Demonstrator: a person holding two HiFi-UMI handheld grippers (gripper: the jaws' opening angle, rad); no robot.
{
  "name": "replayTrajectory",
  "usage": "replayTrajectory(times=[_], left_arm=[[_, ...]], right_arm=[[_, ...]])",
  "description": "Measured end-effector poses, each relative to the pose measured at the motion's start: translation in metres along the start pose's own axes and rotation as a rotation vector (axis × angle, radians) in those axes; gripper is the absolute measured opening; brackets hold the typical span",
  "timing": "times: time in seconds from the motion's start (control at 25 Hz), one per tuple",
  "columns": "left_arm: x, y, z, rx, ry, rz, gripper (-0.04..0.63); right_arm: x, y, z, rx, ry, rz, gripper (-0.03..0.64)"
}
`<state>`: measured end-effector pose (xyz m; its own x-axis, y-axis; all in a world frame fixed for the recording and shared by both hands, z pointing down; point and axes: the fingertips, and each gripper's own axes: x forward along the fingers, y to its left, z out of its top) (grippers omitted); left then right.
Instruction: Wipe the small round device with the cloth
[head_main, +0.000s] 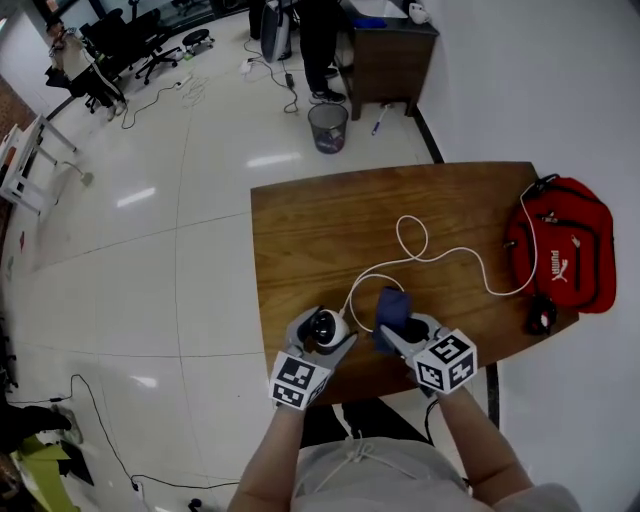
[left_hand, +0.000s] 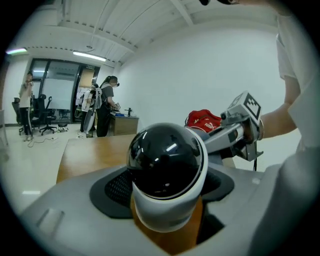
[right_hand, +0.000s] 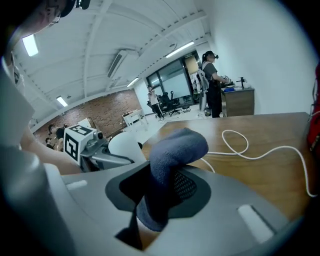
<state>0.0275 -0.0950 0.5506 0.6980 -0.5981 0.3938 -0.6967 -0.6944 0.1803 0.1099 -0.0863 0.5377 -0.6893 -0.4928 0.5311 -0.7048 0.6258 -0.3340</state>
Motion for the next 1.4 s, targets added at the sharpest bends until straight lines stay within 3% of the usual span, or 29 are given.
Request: replayTrajectory(times=[0.32,0.44,0.6,0.76,0.88,1.08,1.12,1.2,1.28,1.32,1.4], left_arm=[[0.017,-0.011,-0.039,0.039,0.035,0.02,0.368],[0.019,-0.013,-0.046,0.088,0.048,0.024,0.37],[0.025,-0.018,-0.05,0.125,0.065,-0.013,0.377],[0.026,-0.026,-0.056,0.097,0.096,-0.048,0.454],[0.014,-0.027,-0.045,0.077,0.056,-0.005,0.476],[-0.031,-0.019,-0.015,0.156,-0.003,0.096,0.468],[-0.043,-0.016,-0.009,0.173,-0.015,0.127,0.432],[-0.066,-0.008,0.006,0.189,-0.058,0.208,0.279],[-0.087,-0.004,0.021,0.198,-0.108,0.275,0.053],[-0.095,-0.007,0.028,0.21,-0.129,0.287,0.009],[-0.11,-0.022,0.039,0.25,-0.16,0.273,0.006]], right_arm=[[-0.002,-0.005,-0.01,0.027,0.001,-0.002,0.106],[-0.003,-0.005,-0.013,0.022,0.005,-0.008,0.106],[-0.005,-0.006,-0.013,0.008,0.007,-0.014,0.106],[-0.009,-0.005,-0.01,0.028,-0.014,-0.005,0.106],[-0.016,-0.004,-0.008,-0.043,-0.009,-0.009,0.106],[-0.027,0.0,-0.011,-0.009,-0.04,0.002,0.106],[-0.03,0.001,-0.013,-0.009,-0.044,-0.002,0.106],[-0.036,0.006,-0.018,-0.014,-0.053,-0.012,0.106],[-0.041,0.013,-0.022,-0.009,-0.07,-0.02,0.106],[-0.045,0.018,-0.023,-0.006,-0.079,-0.023,0.106],[-0.054,0.032,-0.026,-0.004,-0.092,-0.031,0.106]])
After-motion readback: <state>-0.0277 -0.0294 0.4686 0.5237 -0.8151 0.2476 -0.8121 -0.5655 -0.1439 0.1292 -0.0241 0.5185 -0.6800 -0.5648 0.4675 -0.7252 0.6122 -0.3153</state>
